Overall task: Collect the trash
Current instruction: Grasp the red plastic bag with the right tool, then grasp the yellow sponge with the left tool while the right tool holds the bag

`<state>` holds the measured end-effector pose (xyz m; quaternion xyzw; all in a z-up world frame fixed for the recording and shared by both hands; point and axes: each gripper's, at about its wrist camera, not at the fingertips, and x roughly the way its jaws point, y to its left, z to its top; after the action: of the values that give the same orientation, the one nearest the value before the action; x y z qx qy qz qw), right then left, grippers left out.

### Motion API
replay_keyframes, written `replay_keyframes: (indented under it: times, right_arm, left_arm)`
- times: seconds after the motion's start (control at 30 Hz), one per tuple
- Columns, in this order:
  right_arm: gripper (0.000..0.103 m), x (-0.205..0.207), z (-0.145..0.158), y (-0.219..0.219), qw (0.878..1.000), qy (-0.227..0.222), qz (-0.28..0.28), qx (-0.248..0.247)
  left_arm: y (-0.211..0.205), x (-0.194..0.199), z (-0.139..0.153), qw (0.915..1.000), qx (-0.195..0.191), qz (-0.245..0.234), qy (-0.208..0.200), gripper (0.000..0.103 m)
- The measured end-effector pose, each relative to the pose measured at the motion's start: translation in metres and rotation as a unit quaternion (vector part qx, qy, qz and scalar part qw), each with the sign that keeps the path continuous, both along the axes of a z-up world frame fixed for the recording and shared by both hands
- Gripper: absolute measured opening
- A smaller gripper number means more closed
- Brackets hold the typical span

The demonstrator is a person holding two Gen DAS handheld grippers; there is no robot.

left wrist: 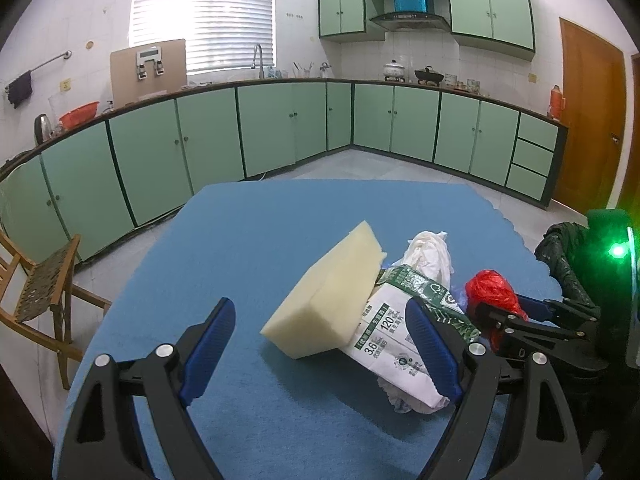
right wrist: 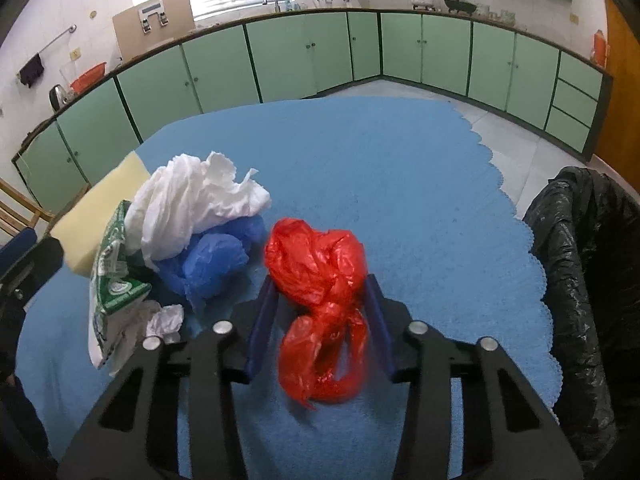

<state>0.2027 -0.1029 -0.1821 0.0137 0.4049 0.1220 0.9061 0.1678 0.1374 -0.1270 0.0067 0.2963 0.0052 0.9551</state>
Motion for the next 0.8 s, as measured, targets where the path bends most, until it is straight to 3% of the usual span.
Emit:
replay_keyframes:
  times: [0.4, 0.53, 0.8]
  right_arm:
    - [0.036, 0.001, 0.036, -0.005, 0.999, -0.040, -0.009, 0.006]
    - [0.036, 0.003, 0.038, -0.002, 0.999, -0.042, -0.003, 0.001]
    - [0.036, 0.007, 0.035, 0.001, 0.999, -0.035, -0.004, -0.001]
  left_arm:
    - [0.005, 0.019, -0.006, 0.9999, 0.000, 0.008, 0.013, 0.085]
    - [0.016, 0.028, -0.011, 0.9992, -0.016, 0.024, 0.026, 0.085]
    - [0.035, 0.035, -0.010, 0.9982, -0.012, 0.055, 0.019, 0.085]
